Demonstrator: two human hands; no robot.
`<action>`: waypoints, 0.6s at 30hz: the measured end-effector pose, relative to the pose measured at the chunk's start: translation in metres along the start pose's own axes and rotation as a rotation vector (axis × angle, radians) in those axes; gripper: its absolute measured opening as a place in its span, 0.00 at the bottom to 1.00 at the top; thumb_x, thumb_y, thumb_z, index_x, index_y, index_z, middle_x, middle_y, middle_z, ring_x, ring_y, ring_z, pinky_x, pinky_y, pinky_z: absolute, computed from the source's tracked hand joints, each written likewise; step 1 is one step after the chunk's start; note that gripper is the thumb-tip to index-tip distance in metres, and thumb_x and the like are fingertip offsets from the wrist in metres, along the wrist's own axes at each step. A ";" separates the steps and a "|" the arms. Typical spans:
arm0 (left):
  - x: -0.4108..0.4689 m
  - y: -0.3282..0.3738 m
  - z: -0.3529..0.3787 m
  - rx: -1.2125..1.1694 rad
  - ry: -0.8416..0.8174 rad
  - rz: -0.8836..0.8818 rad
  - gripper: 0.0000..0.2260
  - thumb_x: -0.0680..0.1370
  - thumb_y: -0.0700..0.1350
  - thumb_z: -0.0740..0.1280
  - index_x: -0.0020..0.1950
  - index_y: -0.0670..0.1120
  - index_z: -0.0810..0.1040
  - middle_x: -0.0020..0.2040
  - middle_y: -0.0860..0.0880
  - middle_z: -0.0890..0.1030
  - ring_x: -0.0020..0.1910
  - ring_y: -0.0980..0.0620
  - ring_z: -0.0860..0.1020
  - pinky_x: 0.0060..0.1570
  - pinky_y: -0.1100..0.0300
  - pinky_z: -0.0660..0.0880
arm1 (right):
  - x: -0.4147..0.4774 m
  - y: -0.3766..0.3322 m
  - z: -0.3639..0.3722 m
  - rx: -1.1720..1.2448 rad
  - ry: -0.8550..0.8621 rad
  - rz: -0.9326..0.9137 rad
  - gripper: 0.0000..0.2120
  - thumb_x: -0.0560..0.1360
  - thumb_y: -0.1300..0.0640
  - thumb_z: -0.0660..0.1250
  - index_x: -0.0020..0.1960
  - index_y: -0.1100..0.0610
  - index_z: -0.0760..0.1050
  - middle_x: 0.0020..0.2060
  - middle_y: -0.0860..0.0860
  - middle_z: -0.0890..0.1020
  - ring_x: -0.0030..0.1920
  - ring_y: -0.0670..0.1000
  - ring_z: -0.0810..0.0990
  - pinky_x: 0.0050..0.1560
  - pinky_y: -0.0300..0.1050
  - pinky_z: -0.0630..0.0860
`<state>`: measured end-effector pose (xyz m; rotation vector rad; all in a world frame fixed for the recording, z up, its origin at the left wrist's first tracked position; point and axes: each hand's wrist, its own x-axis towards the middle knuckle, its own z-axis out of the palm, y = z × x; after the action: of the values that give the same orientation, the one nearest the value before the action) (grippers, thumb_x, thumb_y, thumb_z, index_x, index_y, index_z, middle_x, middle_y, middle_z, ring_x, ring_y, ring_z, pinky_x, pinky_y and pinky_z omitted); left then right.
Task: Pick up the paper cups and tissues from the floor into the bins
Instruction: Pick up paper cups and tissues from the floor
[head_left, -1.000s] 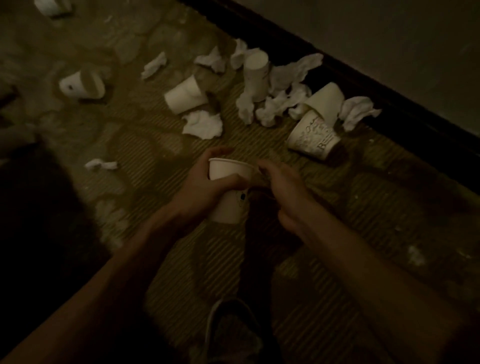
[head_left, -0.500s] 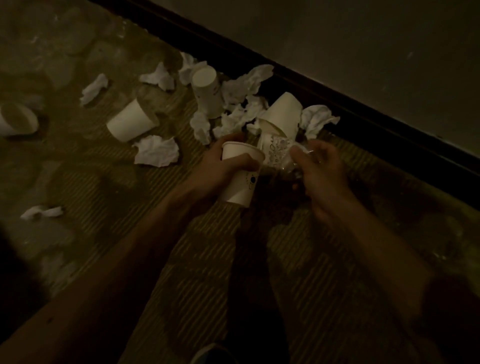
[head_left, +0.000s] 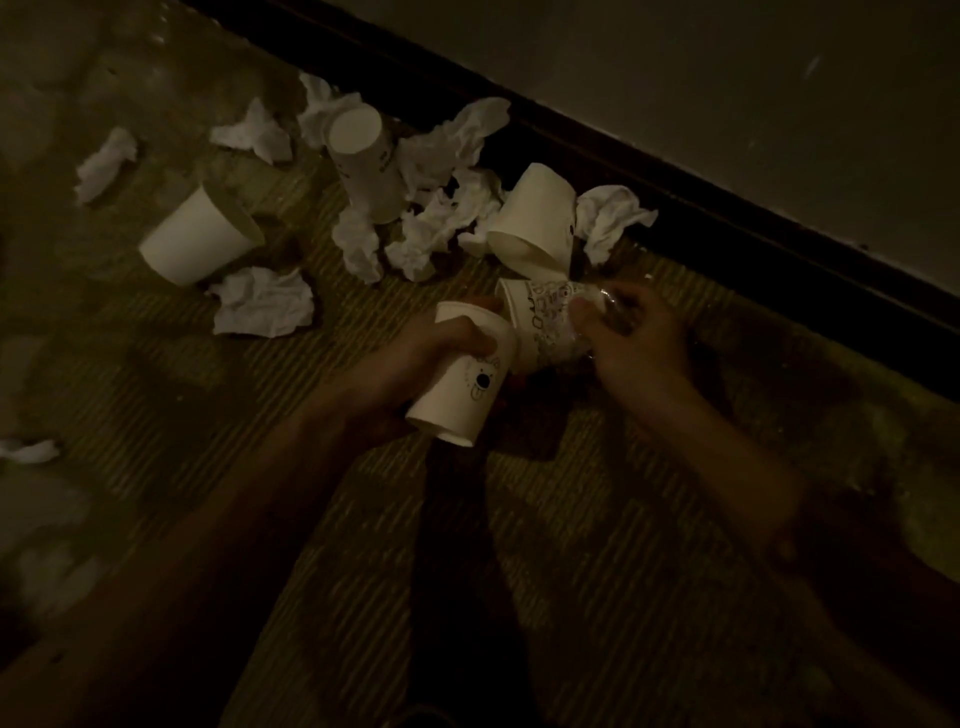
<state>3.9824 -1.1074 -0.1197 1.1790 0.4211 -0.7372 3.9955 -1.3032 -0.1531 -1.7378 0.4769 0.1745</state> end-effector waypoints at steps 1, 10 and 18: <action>-0.001 -0.001 0.004 0.018 0.009 0.030 0.24 0.66 0.41 0.66 0.62 0.48 0.75 0.48 0.41 0.85 0.41 0.43 0.84 0.36 0.54 0.81 | -0.001 -0.001 -0.001 -0.006 -0.003 0.004 0.16 0.75 0.50 0.71 0.61 0.49 0.74 0.51 0.43 0.77 0.49 0.40 0.77 0.40 0.31 0.75; -0.040 0.038 0.032 0.153 -0.132 0.118 0.24 0.69 0.42 0.65 0.65 0.43 0.73 0.54 0.35 0.82 0.50 0.39 0.82 0.43 0.52 0.80 | -0.019 -0.076 -0.035 -0.120 -0.080 -0.102 0.10 0.73 0.50 0.74 0.50 0.52 0.78 0.47 0.48 0.83 0.47 0.47 0.82 0.44 0.42 0.80; -0.121 0.165 0.125 0.492 -0.260 0.357 0.27 0.64 0.43 0.72 0.63 0.40 0.75 0.51 0.34 0.83 0.48 0.37 0.83 0.39 0.50 0.81 | -0.071 -0.224 -0.127 -0.200 -0.070 -0.311 0.10 0.73 0.49 0.74 0.44 0.52 0.76 0.36 0.47 0.82 0.28 0.41 0.80 0.26 0.34 0.72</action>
<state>4.0058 -1.1573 0.1135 1.5410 -0.2013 -0.6859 4.0049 -1.3762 0.1038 -1.9700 0.1365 0.0616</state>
